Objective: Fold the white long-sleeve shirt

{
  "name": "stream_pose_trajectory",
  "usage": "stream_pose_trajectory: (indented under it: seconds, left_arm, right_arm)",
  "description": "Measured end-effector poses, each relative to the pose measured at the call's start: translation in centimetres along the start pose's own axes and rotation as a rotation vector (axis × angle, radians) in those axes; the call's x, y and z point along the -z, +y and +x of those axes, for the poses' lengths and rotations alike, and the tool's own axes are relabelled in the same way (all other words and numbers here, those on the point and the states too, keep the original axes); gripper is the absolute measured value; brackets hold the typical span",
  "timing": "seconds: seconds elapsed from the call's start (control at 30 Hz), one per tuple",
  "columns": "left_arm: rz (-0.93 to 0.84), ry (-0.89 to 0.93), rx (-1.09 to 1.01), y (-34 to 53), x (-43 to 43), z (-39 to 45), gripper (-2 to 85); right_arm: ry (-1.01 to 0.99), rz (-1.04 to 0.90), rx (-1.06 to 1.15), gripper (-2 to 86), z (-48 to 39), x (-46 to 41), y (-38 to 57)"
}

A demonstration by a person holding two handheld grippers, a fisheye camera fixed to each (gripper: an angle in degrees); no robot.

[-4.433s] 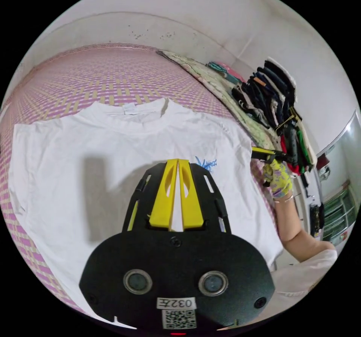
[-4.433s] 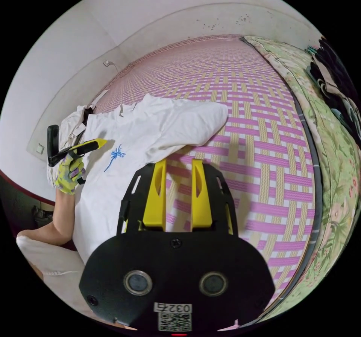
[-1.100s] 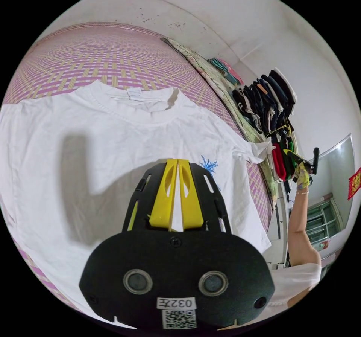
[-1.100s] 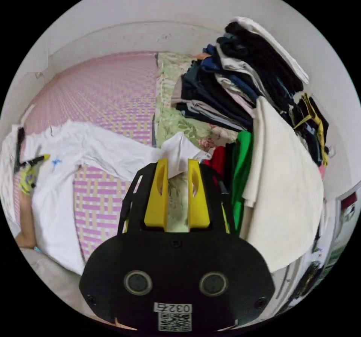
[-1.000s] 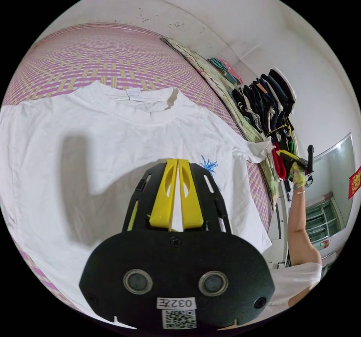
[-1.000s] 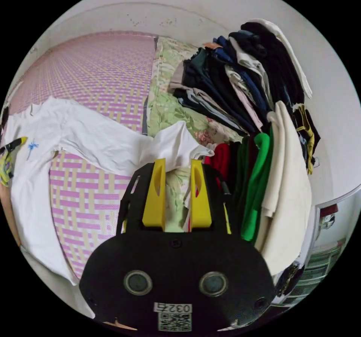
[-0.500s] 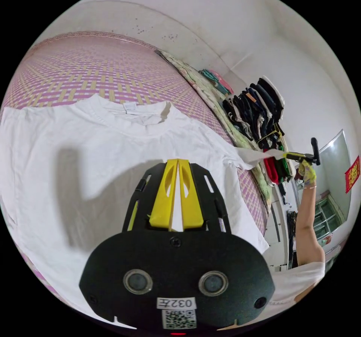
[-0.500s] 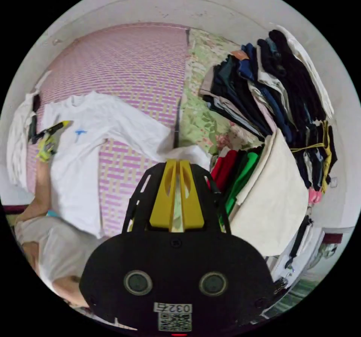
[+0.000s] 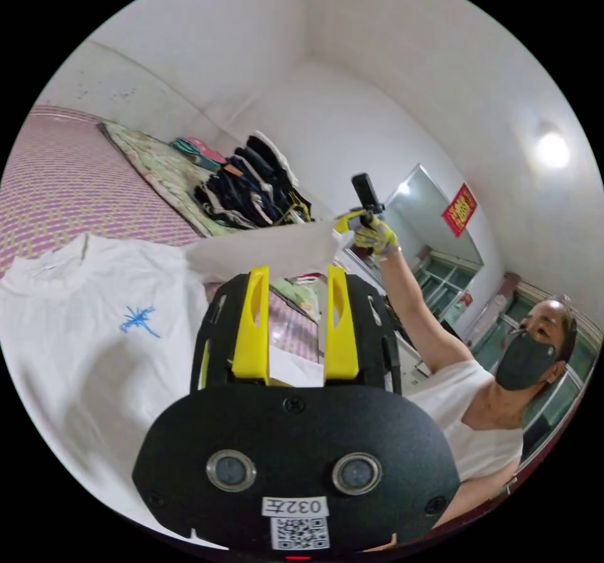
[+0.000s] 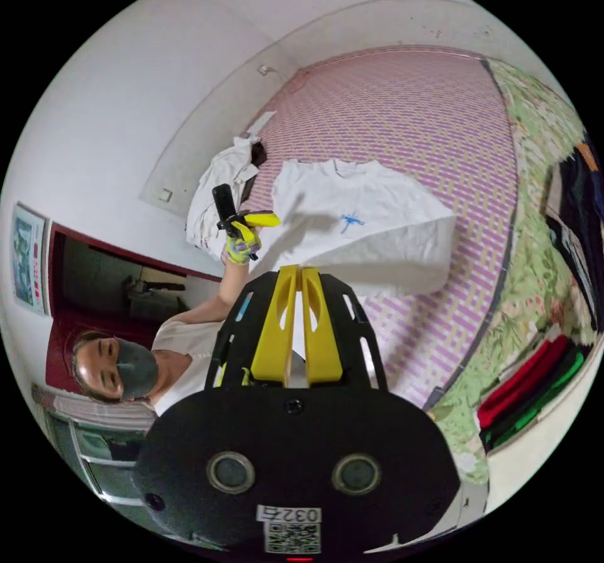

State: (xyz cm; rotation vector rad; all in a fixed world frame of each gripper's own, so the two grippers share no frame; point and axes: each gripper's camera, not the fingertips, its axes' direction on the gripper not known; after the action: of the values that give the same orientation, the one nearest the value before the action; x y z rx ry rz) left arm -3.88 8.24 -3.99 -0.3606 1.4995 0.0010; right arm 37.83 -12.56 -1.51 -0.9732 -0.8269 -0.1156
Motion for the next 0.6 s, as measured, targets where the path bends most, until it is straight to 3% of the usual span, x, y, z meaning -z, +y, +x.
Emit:
stream_pose_trajectory:
  seconds: [0.17, 0.27, 0.33, 0.4, 0.6]
  left_arm:
    - [-0.041, -0.174, -0.066, 1.0, -1.5, 4.9, 15.2]
    - [-0.086, -0.439, -0.077, 0.9, -3.6, 7.5, 16.0]
    - [-0.122, -0.606, -0.068, 0.8, -5.1, 8.1, 13.7]
    - [-0.120, -0.756, -0.035, 0.9, -5.7, 7.9, 0.7]
    - [-0.008, -0.575, 0.187, 0.9, 0.9, 2.7, -0.9]
  right_arm:
    - [0.076, -0.141, 0.061, -0.9, -2.8, -5.6, -4.6]
    - [0.094, -0.192, 0.090, -0.6, -4.1, -8.7, -6.5]
    - [0.086, -0.175, 0.102, 0.0, -4.8, -9.9, -6.8]
    - [0.125, -0.125, 0.113, 3.4, -5.2, -10.2, -5.5]
    - [0.341, 0.140, 0.074, 6.8, -1.5, -7.8, 9.1]
